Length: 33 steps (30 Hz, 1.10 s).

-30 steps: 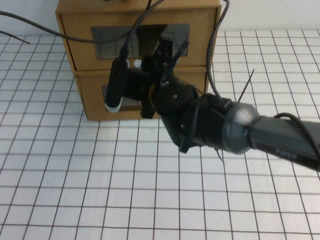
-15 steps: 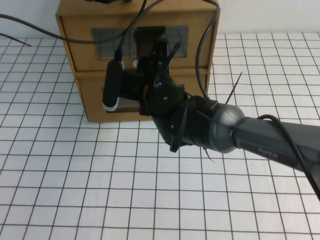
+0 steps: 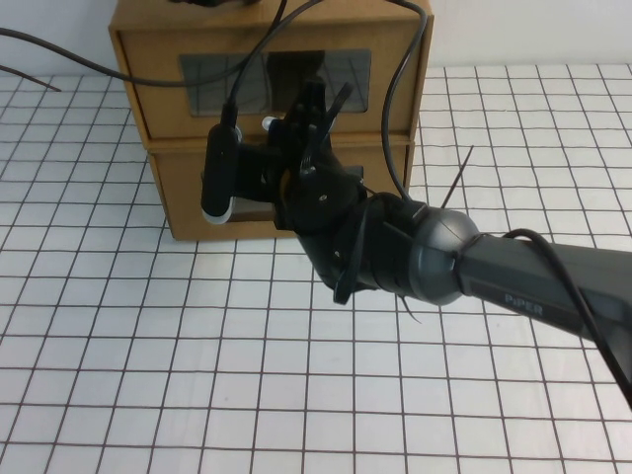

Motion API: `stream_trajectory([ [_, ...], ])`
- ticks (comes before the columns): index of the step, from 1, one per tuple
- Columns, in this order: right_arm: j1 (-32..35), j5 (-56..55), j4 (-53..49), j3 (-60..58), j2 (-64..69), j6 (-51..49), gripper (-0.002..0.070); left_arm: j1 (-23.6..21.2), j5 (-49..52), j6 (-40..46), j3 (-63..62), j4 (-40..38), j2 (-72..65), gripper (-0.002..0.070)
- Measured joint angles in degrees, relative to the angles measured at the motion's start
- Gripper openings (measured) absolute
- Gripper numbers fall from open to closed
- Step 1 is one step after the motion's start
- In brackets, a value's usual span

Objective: Open the shoe box
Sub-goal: 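Pull the top drawer of the cardboard box fully open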

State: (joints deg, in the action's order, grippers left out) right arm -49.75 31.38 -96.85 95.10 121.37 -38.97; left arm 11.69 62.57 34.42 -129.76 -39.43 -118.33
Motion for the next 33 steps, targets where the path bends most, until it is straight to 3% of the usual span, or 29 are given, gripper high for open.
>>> stream_trajectory([
  [11,-0.45,0.04,0.36,-1.68,-1.45,0.12,0.0011,0.00,0.13,-0.13,0.00,-0.16,0.00,-0.0004],
  [33,-10.34,5.56,1.62,-24.11,-16.52,-2.45,0.0010,0.10,0.95,-0.48,0.00,-0.56,0.00,-0.0004],
])
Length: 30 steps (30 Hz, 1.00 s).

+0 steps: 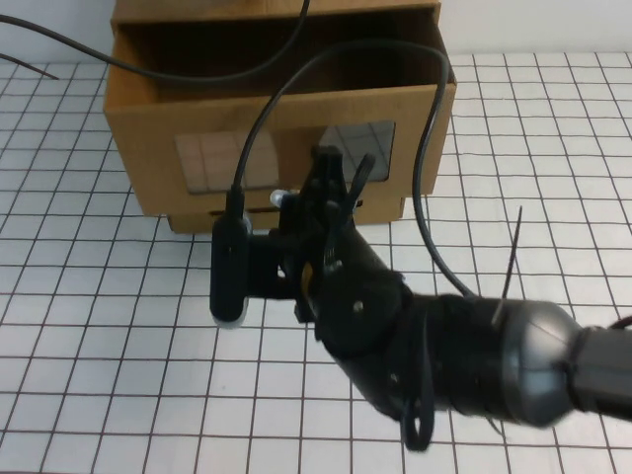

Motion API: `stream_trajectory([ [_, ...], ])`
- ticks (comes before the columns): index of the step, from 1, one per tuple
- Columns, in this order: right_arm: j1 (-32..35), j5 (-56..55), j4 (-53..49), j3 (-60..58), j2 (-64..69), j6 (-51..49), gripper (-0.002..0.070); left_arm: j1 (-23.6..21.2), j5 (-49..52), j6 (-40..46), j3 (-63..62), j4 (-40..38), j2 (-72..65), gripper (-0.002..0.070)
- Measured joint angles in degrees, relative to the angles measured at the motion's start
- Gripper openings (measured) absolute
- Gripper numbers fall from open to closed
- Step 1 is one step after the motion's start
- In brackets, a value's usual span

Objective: Open the shoe box
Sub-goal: 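Pull the top drawer of the cardboard box fully open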

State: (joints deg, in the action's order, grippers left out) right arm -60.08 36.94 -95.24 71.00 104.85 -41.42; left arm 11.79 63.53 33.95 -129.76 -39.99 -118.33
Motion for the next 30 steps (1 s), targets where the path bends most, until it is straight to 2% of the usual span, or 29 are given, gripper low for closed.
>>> stream_trajectory([
  [10,-6.05,5.00,3.47,-6.57,-5.15,-1.66,0.0010,0.00,0.00,0.00,0.00,0.00,0.00,-0.0004],
  [19,-7.16,5.68,5.45,-7.50,-5.69,-3.94,0.0019,0.00,0.00,-0.78,0.00,0.00,0.00,-0.0004],
  [23,-7.16,5.88,6.39,-7.59,-5.69,-4.85,0.0108,0.00,0.13,-0.78,0.00,-0.11,0.00,-0.0004],
  [27,-7.36,6.82,8.68,-7.63,-6.11,-4.96,0.0267,0.00,1.04,-0.78,-0.25,-0.58,0.00,-0.0004],
  [30,-8.25,8.03,10.76,-7.63,-7.19,-4.96,0.0307,0.00,2.71,-0.78,-1.56,-0.47,0.11,-0.0004],
])
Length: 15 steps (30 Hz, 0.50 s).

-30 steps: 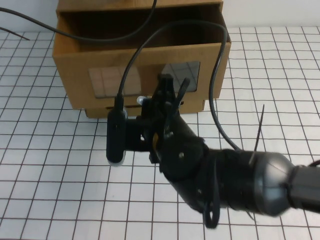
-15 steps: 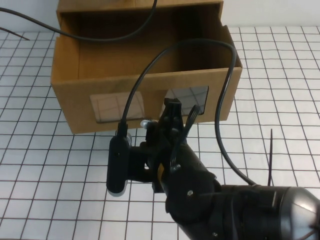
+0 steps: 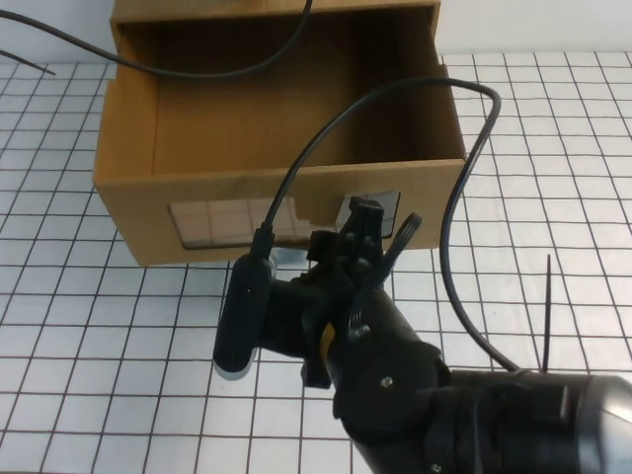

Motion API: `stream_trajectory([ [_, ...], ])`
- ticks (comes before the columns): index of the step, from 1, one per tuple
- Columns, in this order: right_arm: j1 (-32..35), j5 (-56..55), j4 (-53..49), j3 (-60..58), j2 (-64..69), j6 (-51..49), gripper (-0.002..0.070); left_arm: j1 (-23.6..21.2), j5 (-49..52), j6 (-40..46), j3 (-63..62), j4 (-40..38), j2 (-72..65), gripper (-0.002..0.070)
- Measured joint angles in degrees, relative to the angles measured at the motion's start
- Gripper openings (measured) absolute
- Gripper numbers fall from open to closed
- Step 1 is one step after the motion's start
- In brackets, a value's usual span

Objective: Open the shoe box
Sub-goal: 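Pull the top drawer of the cardboard box fully open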

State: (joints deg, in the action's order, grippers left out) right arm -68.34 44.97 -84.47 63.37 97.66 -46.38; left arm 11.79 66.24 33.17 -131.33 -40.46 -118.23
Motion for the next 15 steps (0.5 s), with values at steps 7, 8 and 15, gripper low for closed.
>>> stream_trajectory([
  [7,-4.87,1.98,8.17,-0.09,-4.83,0.00,0.0236,0.00,2.90,-0.22,-2.70,0.58,2.80,-0.0004],
  [8,-5.85,2.62,9.60,-0.09,-5.81,0.00,0.0226,0.00,3.01,-0.22,-2.81,0.58,3.58,-0.0004],
  [15,-10.44,10.20,14.59,0.05,-13.44,1.32,0.0164,0.00,4.49,-0.34,-3.08,2.45,8.21,-0.0004],
])
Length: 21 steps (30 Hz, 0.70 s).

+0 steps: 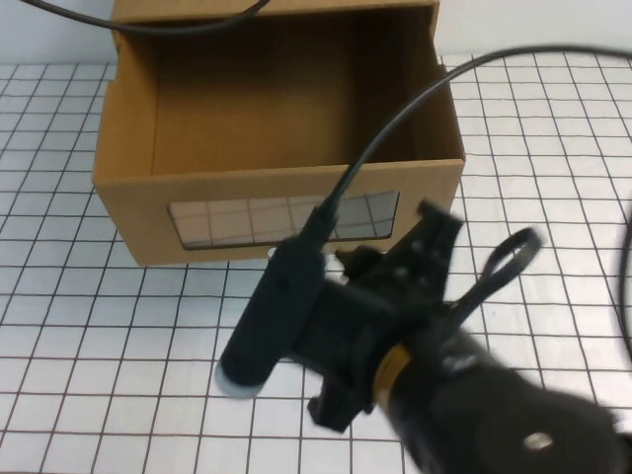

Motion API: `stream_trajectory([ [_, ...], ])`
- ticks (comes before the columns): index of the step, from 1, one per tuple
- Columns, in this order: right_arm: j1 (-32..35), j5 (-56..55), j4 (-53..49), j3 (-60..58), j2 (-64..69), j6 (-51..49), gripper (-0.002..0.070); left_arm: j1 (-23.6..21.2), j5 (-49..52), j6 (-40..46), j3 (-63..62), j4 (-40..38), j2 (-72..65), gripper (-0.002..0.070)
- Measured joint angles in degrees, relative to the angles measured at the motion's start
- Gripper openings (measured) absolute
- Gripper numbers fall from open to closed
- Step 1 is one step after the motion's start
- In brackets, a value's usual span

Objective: Open the shoe box
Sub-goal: 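Pull the top drawer of the cardboard box fully open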

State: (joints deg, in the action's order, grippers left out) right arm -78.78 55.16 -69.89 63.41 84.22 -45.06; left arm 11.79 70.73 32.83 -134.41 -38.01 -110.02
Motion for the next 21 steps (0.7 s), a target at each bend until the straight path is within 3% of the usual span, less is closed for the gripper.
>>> stream_trajectory([
  [4,2.04,2.88,0.67,2.83,-4.04,0.74,0.0079,0.00,1.42,-0.81,0.00,5.12,3.28,-0.0004],
  [9,10.28,3.67,3.14,8.45,-6.62,3.95,-0.0001,0.00,1.84,-3.91,0.33,12.12,8.56,-0.0004],
  [15,28.56,1.01,15.09,13.70,-10.26,11.13,-0.0011,0.00,0.26,-5.49,11.28,18.20,19.29,-0.0004],
  [21,49.07,-2.51,36.77,12.53,-16.31,21.44,-0.0013,0.00,-17.22,-5.49,38.76,21.02,37.51,-0.0004],
])
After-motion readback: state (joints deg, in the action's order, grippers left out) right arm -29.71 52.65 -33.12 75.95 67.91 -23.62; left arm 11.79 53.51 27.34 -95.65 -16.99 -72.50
